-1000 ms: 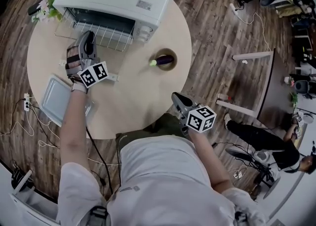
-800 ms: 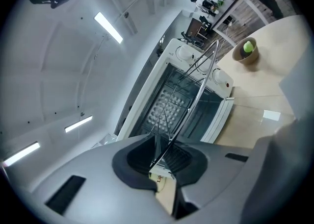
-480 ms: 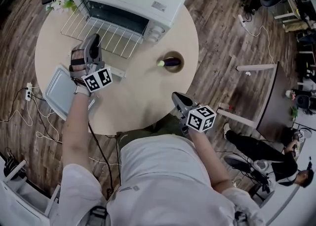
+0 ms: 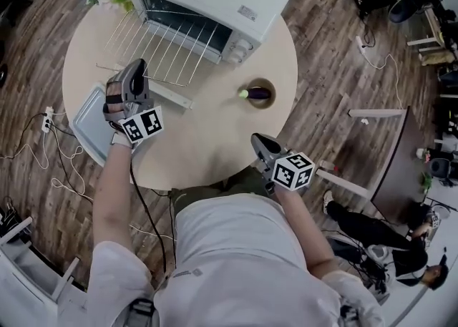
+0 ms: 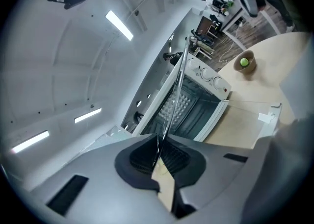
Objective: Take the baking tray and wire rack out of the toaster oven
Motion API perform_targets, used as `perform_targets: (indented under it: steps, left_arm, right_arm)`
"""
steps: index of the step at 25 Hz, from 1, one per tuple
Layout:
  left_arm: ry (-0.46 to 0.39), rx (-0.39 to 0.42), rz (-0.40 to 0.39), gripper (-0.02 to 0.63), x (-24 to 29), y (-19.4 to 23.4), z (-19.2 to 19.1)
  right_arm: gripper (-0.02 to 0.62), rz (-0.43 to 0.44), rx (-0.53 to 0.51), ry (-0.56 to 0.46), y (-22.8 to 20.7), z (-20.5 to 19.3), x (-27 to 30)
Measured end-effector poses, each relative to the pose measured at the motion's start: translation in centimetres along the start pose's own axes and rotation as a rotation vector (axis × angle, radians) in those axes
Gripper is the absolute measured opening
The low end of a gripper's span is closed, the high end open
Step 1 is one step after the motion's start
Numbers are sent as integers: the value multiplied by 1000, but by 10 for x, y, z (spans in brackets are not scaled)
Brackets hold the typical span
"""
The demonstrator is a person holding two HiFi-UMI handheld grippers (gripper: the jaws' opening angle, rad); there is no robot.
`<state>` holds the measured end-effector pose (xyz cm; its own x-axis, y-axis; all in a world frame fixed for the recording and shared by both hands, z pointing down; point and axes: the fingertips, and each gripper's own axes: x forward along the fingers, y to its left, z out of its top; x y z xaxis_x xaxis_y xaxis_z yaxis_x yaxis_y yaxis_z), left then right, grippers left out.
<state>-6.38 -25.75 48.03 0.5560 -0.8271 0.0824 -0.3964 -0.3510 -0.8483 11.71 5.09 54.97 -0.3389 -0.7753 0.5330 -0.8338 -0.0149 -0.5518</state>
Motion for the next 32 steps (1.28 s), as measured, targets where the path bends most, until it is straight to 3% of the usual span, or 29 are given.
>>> perform_targets:
  steps: [6,17,20,25,32]
  left_arm:
    - [133,-88,61,3,-30,24,-43]
    - [344,-144,148,2,-107,51,-113]
    - [397,-114,170,0,-133,56,-131]
    - [459,-115,184,1,-174,58,-134]
    - [516,-108,193,0,-219,42,-102]
  right_arm:
    - [6,45,-24,22,10,-1,9]
    - [6,146,-70,62,39,-6,31]
    - [6,172,-84,76,46,-7,38]
    - [6,214,-101,96,52,-6,40]
    - [6,284,-115,109,50,-12,32]
